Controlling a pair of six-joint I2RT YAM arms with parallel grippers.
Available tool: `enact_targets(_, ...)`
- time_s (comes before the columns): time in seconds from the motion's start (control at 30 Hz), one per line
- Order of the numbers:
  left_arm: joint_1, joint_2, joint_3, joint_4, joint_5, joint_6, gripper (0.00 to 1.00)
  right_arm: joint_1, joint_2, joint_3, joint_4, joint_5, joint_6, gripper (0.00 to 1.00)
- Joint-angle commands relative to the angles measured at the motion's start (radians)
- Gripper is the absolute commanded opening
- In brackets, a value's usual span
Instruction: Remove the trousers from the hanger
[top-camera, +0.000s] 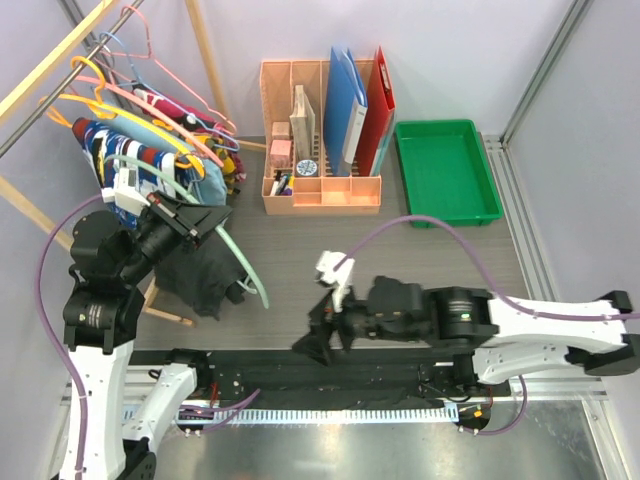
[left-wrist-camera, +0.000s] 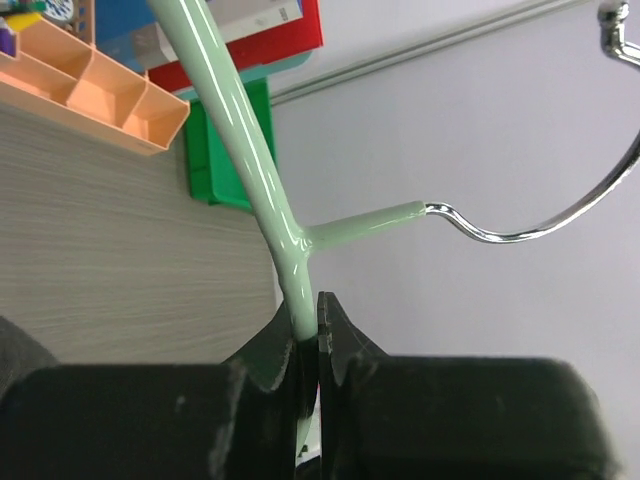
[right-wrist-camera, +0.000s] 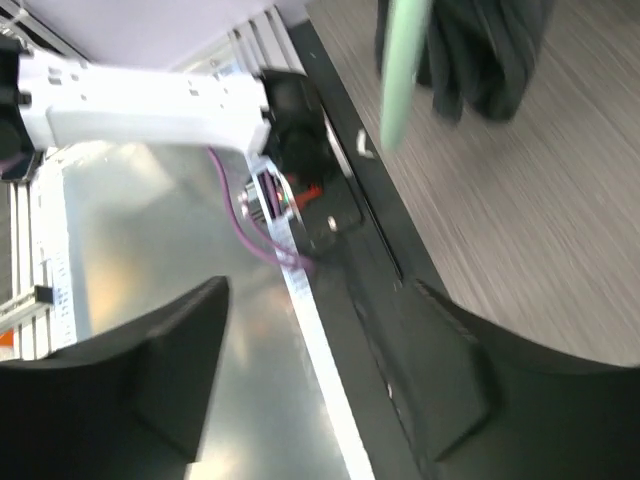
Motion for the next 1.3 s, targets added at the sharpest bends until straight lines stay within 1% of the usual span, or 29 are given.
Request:
enact_targets(0.0,0.008,-0.016,0.083,0.094,0.086,0.105,0.00,0.002,-0.208,-0.092,-0.188,0.081,0.012,0.87)
enact_targets(0.03,0.008,-0.024,0.083,0.092,0.097,0.100,0.00,0.002,-0.279,-0.115,-0.192,0.113,0.008,0.91)
enact_targets(0.07,0.008,-0.027,0.080,0.094,0.124,0.091,0.00,0.002,-0.303,-0.160,-0.192,0.134,0.005,0.96)
enact_targets(0.17,0.008,-0.032,0.087,0.109,0.170,0.050,0.00,0.002,-0.334,-0.214,-0.140,0.175,-0.063,0.99)
enact_targets(0.2,0.008,-0.032,0.092,0.114,0.198,0.038,0.00,0.002,-0.326,-0.223,-0.085,0.187,-0.122,0.99)
enact_targets(0.27,0.010,-0.035,0.110,0.115,0.217,0.021,0.00,0.002,-0.296,-0.255,-0.010,0.256,-0.191,0.99)
enact_targets(0.3,0.008,-0.038,0.115,0.112,0.224,0.014,0.00,0.004,-0.286,-0.275,0.099,0.270,-0.237,0.99)
enact_targets(0.33,0.010,-0.044,0.120,0.112,0.229,0.001,0.00,0.002,-0.280,-0.301,0.168,0.292,-0.330,0.99)
enact_targets(0.37,0.010,-0.047,0.124,0.114,0.233,-0.009,0.00,0.002,-0.268,-0.353,0.237,0.299,-0.380,0.99)
enact_targets(0.4,0.008,-0.049,0.126,0.121,0.238,-0.018,0.00,0.002,-0.262,-0.382,0.381,0.302,-0.421,0.98)
enact_targets(0.43,0.008,-0.050,0.127,0.123,0.253,-0.035,0.00,0.002,-0.257,-0.413,0.473,0.292,-0.501,0.99)
enact_targets(0.47,0.010,-0.055,0.130,0.126,0.261,-0.045,0.00,0.002,-0.231,-0.436,0.533,0.254,-0.521,0.99)
enact_targets(0.57,0.008,-0.064,0.133,0.146,0.293,-0.073,0.00,0.002,-0.187,-0.433,0.731,0.169,-0.571,0.98)
enact_targets(0.63,0.008,-0.067,0.141,0.148,0.312,-0.081,0.00,0.001,-0.135,-0.435,0.807,0.160,-0.606,0.98)
enact_targets(0.7,0.010,-0.070,0.152,0.148,0.316,-0.093,0.00,-0.018,-0.072,-0.369,0.787,0.132,-0.629,0.97)
enact_targets(0.77,0.010,-0.073,0.164,0.148,0.327,-0.105,0.00,-0.040,-0.046,-0.318,0.790,0.108,-0.611,0.95)
enact_targets(0.8,0.010,-0.078,0.169,0.146,0.329,-0.107,0.00,-0.051,-0.032,-0.306,0.795,0.035,-0.601,0.94)
enact_targets(0.9,0.008,-0.090,0.175,0.137,0.319,-0.116,0.00,-0.061,-0.015,-0.277,0.808,-0.035,-0.594,0.91)
enact_targets(1.1,0.008,-0.107,0.170,0.141,0.315,-0.139,0.00,-0.062,0.023,-0.222,0.828,-0.082,-0.603,0.84)
enact_targets(1.13,0.010,-0.110,0.170,0.144,0.316,-0.142,0.00,-0.061,0.028,-0.212,0.822,-0.111,-0.603,0.82)
enact_targets(1.27,0.008,-0.107,0.173,0.157,0.322,-0.154,0.00,-0.062,0.050,-0.188,0.792,-0.144,-0.601,0.81)
